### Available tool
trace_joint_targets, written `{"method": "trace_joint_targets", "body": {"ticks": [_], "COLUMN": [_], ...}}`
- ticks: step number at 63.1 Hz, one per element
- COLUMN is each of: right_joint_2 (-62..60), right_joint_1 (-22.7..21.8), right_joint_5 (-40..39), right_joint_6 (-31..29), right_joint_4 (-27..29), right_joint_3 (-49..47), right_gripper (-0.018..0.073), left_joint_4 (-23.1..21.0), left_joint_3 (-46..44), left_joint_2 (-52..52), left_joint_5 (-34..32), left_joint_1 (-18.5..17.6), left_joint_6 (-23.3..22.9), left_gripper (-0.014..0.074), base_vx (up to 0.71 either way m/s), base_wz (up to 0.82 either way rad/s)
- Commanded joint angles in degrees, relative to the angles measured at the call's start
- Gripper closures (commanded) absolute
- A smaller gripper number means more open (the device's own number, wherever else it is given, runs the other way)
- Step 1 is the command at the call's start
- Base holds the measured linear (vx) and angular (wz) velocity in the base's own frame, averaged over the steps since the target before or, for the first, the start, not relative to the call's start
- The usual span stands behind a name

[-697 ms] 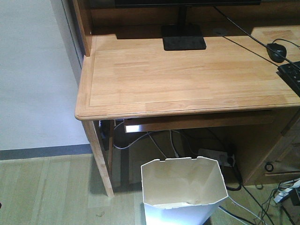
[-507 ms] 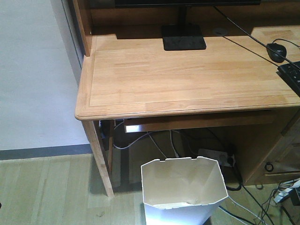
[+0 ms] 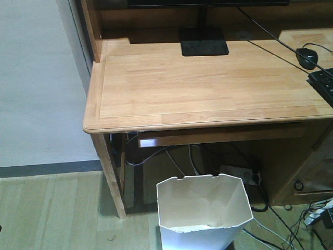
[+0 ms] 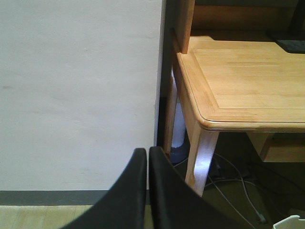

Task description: Move trash bin to bedside with robot

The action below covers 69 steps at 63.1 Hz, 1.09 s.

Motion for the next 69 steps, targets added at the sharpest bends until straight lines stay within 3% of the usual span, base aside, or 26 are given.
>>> {"method": "trace_joint_targets", "body": {"ticks": [1,9,23,34,52,69], "right_joint_2": [-0.7,-0.7,-0.6,4.7,25.6,37.8], "right_joint_1": [-0.3,-0.3,-0.2,-0.2,-0.2,-0.2], "right_joint_5": [-4.2,-4.2,-12.0,-5.7,6.3,17.8], "right_joint_6": [-0.4,-0.4,0.5,-1.9,-2.2,-1.8], "right_joint_4": [-0.6,-0.6,-0.7,-1.2,-1.2,-0.5], "right_joint_3": [0.3,0.3,-1.5,-9.5,-24.3,-26.9], "right_gripper": [0.0568,0.0568,0.0568,0.0568,0.0568,0.0568], "left_joint_4": [-0.1,-0.1,-0.1,-0.1,-0.1,-0.1], "left_joint_3": [0.2,0.2,0.2,0.2,0.2,0.2], "left_joint_2": [-0.8,-0.8,-0.8,-0.8,-0.8,-0.8], "left_joint_5": [-3.8,-3.8,-3.8,-3.8,-3.8,-3.8], "left_joint_1": [-0.2,-0.2,-0.2,-0.2,-0.2,-0.2], "left_joint_6": [-0.2,-0.2,-0.2,-0.2,-0.2,-0.2], "left_gripper": [0.0603,0.0603,0.0603,0.0603,0.0603,0.0603], "base_vx": [0.0,0.0,0.0,0.0,0.0,0.0], "base_wz": [0.0,0.0,0.0,0.0,0.0,0.0]}}
